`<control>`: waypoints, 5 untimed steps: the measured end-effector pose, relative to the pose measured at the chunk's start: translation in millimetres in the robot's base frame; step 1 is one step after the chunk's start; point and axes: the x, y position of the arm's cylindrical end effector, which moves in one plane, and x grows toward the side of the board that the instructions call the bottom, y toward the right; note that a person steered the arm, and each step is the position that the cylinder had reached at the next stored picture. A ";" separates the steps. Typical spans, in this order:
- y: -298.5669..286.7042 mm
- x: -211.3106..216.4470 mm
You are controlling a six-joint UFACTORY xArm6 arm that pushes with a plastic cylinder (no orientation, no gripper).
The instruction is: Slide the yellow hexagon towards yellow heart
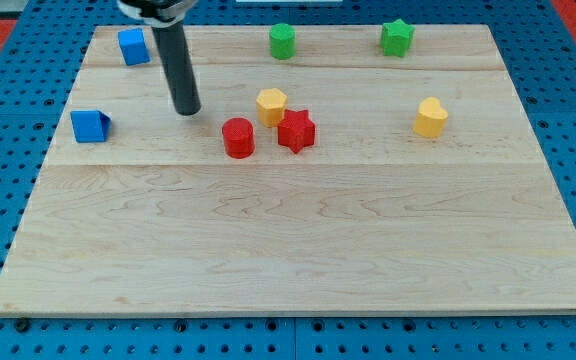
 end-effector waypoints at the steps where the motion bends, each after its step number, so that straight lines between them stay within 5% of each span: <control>1: 51.5 -7.4; 5: 87.8 -12.5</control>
